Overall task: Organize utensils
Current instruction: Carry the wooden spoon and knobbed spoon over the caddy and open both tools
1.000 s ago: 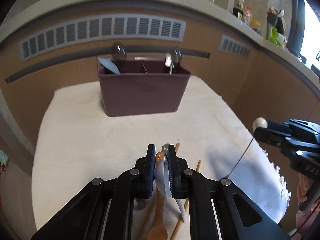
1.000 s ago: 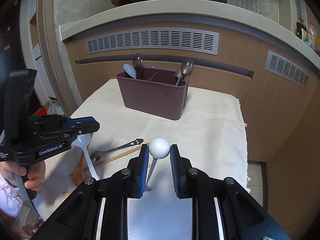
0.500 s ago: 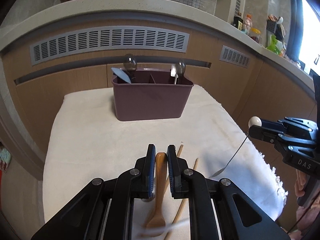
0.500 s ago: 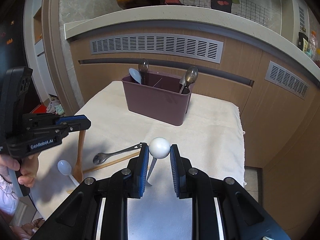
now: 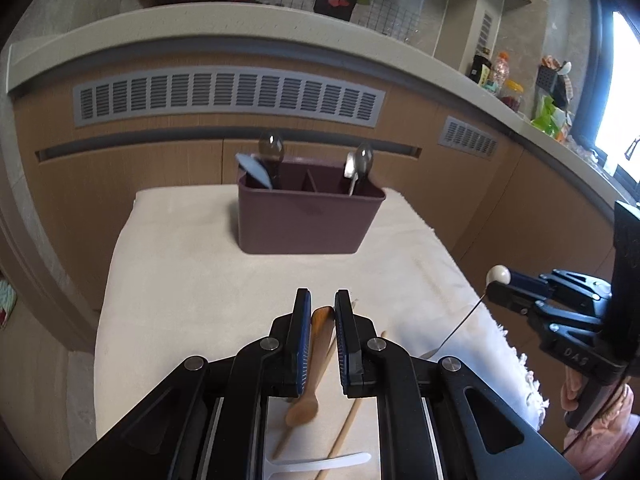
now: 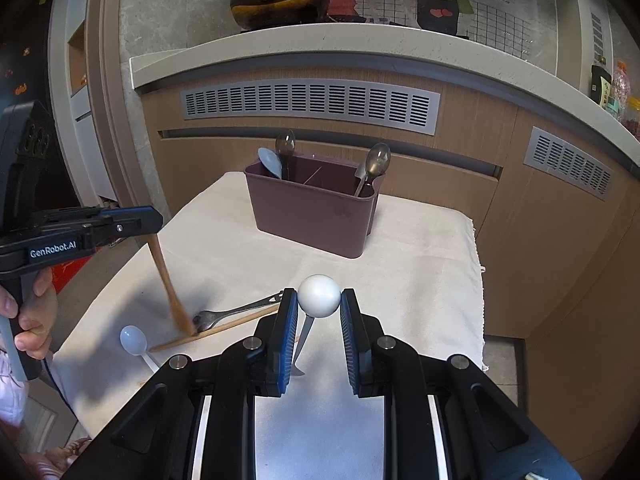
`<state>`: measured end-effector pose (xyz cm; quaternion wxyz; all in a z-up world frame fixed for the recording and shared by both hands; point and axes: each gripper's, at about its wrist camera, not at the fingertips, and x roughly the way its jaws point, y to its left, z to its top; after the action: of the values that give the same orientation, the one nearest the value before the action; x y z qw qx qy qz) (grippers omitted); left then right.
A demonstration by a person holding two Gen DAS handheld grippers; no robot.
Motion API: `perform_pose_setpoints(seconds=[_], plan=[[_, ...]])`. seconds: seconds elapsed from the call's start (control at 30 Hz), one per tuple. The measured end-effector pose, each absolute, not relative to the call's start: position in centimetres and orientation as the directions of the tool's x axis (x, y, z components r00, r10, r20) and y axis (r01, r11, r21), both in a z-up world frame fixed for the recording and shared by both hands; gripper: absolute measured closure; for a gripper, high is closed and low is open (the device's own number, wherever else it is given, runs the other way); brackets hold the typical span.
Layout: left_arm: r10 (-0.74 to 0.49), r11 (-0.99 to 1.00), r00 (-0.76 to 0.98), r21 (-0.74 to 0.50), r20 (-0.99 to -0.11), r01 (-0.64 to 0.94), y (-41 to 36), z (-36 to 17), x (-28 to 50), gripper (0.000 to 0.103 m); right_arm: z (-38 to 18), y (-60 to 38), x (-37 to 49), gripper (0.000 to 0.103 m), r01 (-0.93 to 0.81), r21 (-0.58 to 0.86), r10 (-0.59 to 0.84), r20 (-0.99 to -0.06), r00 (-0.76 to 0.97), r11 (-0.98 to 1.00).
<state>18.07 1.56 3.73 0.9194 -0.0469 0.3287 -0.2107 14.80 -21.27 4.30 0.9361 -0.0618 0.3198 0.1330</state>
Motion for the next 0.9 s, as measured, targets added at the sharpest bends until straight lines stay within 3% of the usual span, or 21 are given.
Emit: perform_pose_setpoints(seconds=[0.73, 0.9], plan=[[-0.450, 0.890, 0.733, -0.190, -0.510, 0.414, -0.3, 8.9, 17.0, 0.091, 6.4, -20.7, 14.6, 0.083, -0.310, -0.052, 0.224, -0.579, 0.784, 0.949], [-0.459, 0.886, 0.750, -0.178, -0.477, 0.429, -0.7, 11.2, 18.5, 0.091, 9.8, -20.3, 16.8, 0.083, -0.330, -0.064, 0.244, -0.546, 0.801, 0.942]])
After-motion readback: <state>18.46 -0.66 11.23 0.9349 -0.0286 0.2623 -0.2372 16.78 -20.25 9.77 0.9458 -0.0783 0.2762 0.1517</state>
